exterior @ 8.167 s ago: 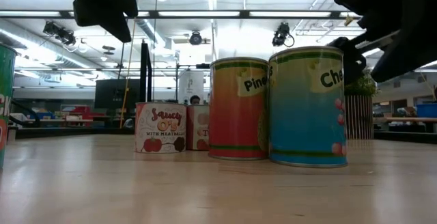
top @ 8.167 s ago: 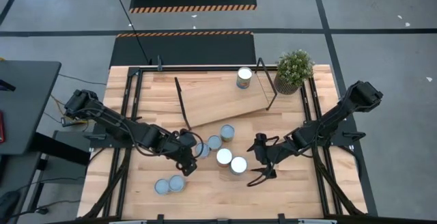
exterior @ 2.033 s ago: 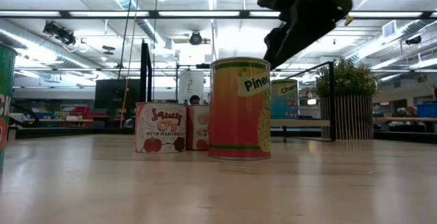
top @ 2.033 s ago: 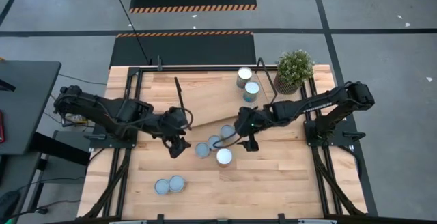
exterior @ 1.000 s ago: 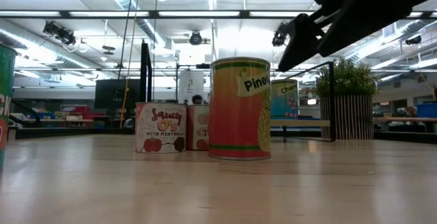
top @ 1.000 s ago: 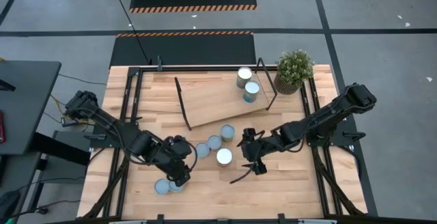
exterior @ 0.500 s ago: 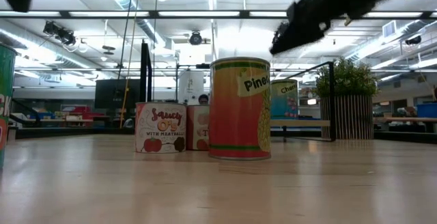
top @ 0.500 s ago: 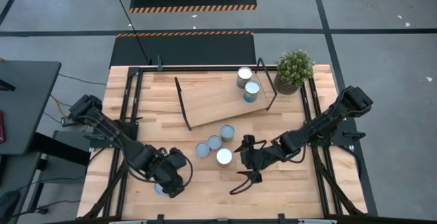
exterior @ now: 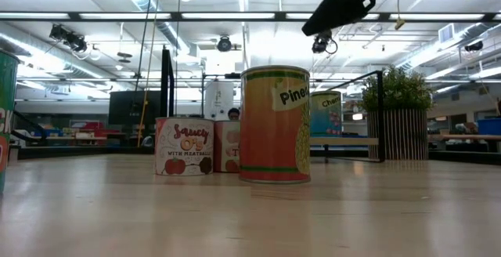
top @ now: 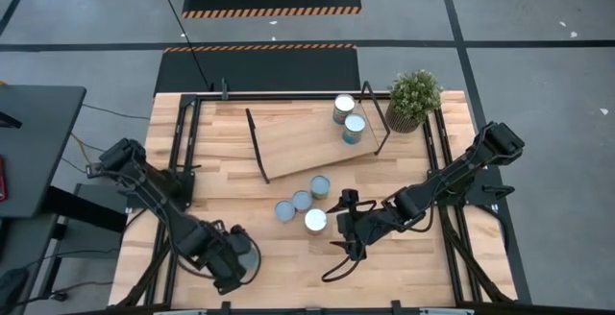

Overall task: Pick and place cans onto a shelf
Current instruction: Put the white can on the shelf

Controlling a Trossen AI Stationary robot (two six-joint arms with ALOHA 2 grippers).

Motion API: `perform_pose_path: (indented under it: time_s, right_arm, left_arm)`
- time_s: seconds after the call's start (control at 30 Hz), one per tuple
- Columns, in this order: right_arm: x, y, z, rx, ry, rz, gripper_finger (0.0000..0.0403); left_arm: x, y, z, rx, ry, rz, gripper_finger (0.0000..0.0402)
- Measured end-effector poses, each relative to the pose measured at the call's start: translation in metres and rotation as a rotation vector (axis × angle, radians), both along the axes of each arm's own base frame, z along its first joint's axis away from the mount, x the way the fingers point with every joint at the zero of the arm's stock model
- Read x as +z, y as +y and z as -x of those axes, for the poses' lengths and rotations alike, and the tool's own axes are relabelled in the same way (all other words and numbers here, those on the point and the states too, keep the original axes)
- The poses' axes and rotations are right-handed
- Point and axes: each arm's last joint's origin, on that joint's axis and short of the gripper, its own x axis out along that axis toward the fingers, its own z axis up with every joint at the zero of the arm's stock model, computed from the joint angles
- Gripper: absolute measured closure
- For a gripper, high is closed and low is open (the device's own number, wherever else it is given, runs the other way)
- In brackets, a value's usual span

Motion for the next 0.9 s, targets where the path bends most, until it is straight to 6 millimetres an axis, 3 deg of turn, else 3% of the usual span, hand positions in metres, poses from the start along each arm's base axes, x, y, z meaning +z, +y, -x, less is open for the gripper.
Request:
perform_pose_path:
  time_s: [0.17,0.53,0.7,0.9]
  right_arm:
    - [-0.001,-0.001,0.000,-0.009,0.008,-0.006,0.0011]
    - [-0.001,0.000,0.001,-0.005,0.011,-0.007,0.0014]
    - [0.001,-0.001,0.001,-0.001,0.006,-0.005,0.0015]
    - [0.002,-0.001,0.002,0.004,0.008,-0.009,0.0015]
  left_arm:
    - [-0.014,-0.015,0.006,-0.048,0.084,0.010,0.0111]
    - [-0.020,-0.037,0.033,0.041,0.117,0.050,0.0114]
    - [-0.048,-0.033,0.051,0.165,0.129,0.229,0.0142]
    - [-0.070,-0.022,0.067,0.278,0.156,0.240,0.0176]
